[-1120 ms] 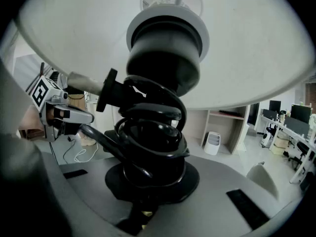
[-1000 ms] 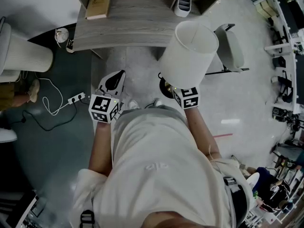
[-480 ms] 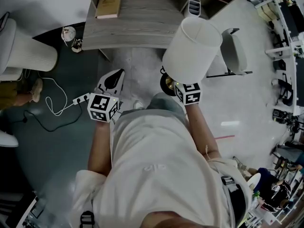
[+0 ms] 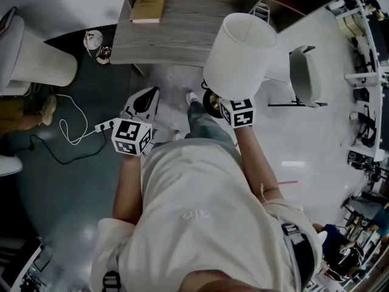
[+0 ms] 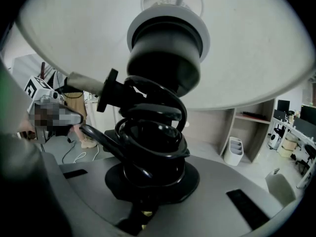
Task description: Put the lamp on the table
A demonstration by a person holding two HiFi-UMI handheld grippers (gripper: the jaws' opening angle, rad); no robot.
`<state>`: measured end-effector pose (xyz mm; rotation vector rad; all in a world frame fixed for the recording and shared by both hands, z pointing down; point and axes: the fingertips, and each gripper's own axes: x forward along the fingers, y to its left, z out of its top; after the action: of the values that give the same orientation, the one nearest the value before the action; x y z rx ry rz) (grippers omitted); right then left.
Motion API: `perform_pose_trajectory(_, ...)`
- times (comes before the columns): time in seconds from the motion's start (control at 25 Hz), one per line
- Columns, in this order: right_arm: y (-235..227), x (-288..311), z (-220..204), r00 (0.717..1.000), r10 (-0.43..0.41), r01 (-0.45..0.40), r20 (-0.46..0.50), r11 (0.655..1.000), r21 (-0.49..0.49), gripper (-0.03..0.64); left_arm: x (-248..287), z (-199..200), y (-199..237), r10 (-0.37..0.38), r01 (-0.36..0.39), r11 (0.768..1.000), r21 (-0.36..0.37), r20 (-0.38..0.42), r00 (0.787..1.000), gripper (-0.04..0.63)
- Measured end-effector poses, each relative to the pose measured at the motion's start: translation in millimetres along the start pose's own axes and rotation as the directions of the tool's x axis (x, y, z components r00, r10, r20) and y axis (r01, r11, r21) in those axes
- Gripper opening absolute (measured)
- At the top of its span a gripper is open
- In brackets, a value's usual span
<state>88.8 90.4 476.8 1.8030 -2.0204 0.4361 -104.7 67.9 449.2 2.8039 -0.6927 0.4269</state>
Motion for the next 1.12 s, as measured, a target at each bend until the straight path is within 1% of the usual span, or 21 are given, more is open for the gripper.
perform_pose_trajectory(0.2,-15.7,50.4,13.6,0.998,0.056,-0.057,-0.032,0.998,-0.020,0.048,27.4,9.4,32.6,0.048,-0.048,0.999,-0.024,-0.010,0.999,0.014)
perform_pose_trajectory(0.32,-27.9,81.3,22.1,0.995,0.088,-0.090,-0.052,0.995,-0.033,0.048,44.2,14.3,52.3,0.088,-0.088,0.995,-0.042,-0.001,0.996,0.014)
perform_pose_trajectory(0.52,-43.0,135.1,39.0,0.985,0.157,-0.162,-0.076,0.985,-0.060,0.048,63.6,24.2,84.1,0.168,-0.168,0.982,-0.081,-0.014,0.986,0.014)
perform_pose_trajectory(0.64,-51.5,168.1,47.4,0.976,0.199,-0.207,-0.092,0.975,-0.085,0.048,73.7,31.5,96.3,0.208,-0.210,0.973,-0.096,-0.036,0.978,0.014)
perform_pose_trajectory(0.84,-59.7,220.0,56.5,0.957,0.269,-0.281,-0.108,0.953,-0.112,0.048,84.2,32.7,111.6,0.292,-0.299,0.946,-0.129,-0.068,0.954,0.014)
perform_pose_trajectory(1.12,-60.6,279.9,67.8,0.924,0.369,-0.382,-0.105,0.910,-0.161,0.048,89.5,25.7,117.9,0.404,-0.418,0.891,-0.174,-0.114,0.908,0.014)
